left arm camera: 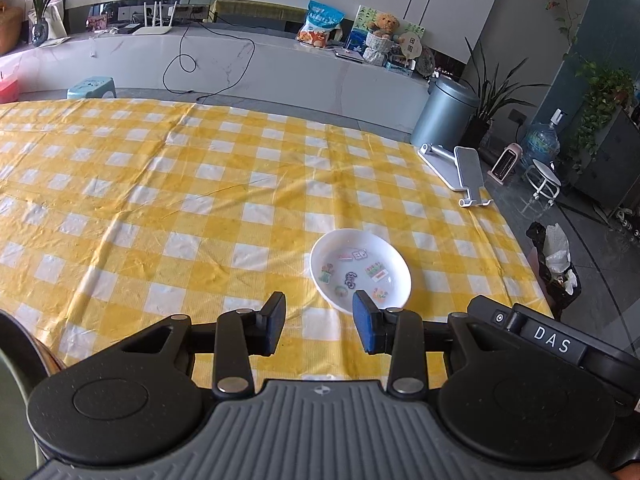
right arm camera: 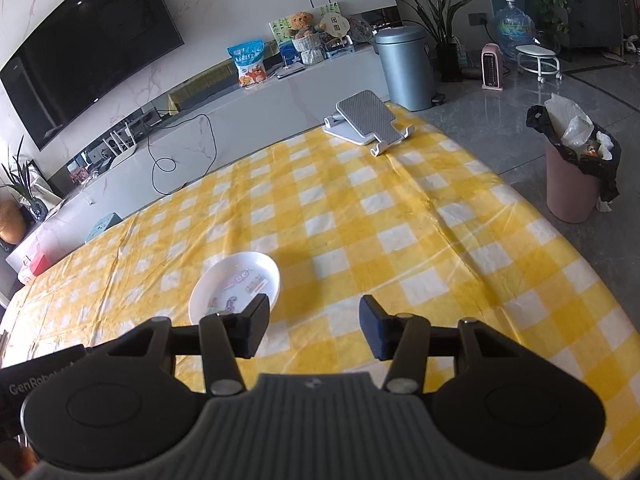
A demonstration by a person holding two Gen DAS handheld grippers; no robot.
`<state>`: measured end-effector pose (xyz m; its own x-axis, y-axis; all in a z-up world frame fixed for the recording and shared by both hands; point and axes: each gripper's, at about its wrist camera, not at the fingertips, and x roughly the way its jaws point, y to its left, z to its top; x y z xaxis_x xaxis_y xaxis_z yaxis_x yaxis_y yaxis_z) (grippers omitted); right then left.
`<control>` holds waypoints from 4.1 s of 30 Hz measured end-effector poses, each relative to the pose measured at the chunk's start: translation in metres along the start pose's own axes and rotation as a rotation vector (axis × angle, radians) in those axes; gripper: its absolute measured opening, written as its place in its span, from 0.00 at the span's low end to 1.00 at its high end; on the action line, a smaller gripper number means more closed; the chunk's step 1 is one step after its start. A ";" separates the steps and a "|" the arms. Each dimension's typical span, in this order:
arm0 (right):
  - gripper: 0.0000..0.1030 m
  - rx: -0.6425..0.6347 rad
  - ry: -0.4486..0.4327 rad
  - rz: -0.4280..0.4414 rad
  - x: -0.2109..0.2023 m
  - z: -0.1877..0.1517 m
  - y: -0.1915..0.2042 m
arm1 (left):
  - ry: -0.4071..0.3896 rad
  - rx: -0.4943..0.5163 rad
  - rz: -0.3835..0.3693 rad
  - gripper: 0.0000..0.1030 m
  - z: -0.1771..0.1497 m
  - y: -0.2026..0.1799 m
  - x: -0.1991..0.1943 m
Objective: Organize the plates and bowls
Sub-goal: 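Move the left tool to the small white sticker bowl, then close the left tool on the white bowl rim, then lift the white bowl and lower it onto the glass plate, then open the left tool and move it to the stacked steel bowls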
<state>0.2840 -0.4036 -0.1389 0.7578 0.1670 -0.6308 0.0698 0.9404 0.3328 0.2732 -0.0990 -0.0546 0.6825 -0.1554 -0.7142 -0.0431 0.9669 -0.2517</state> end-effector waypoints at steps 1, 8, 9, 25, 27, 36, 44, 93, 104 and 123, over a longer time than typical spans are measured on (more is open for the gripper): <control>0.56 -0.006 -0.008 -0.007 0.006 0.002 0.000 | 0.007 -0.017 -0.004 0.41 0.002 0.002 0.006; 0.57 -0.015 0.014 0.017 0.039 0.013 -0.002 | 0.031 -0.077 0.011 0.41 0.007 0.007 0.044; 0.57 -0.016 0.018 0.027 0.044 0.014 -0.001 | 0.033 -0.081 0.010 0.41 0.007 0.007 0.049; 0.22 -0.005 0.134 0.124 0.087 0.012 0.012 | 0.047 -0.057 0.018 0.19 0.016 0.006 0.087; 0.22 -0.012 0.133 0.121 0.087 0.011 0.014 | 0.048 -0.051 0.015 0.15 0.015 0.005 0.087; 0.02 -0.010 0.136 0.112 0.085 0.009 0.017 | 0.048 -0.030 -0.006 0.04 0.015 0.003 0.082; 0.01 -0.014 0.095 0.123 0.059 0.014 0.022 | 0.044 -0.013 -0.014 0.04 0.014 0.000 0.055; 0.01 -0.011 0.080 0.058 -0.083 -0.112 0.024 | 0.100 0.168 -0.061 0.06 -0.091 0.019 -0.055; 0.01 -0.021 0.110 0.044 -0.077 -0.114 0.025 | 0.118 0.162 -0.058 0.06 -0.096 0.022 -0.052; 0.05 -0.030 0.116 0.014 -0.069 -0.115 0.029 | 0.116 0.166 -0.063 0.07 -0.093 0.021 -0.045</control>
<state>0.1598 -0.3540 -0.1663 0.6779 0.2119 -0.7040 0.0392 0.9458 0.3224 0.1737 -0.0902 -0.0881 0.5914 -0.2294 -0.7730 0.1243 0.9732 -0.1937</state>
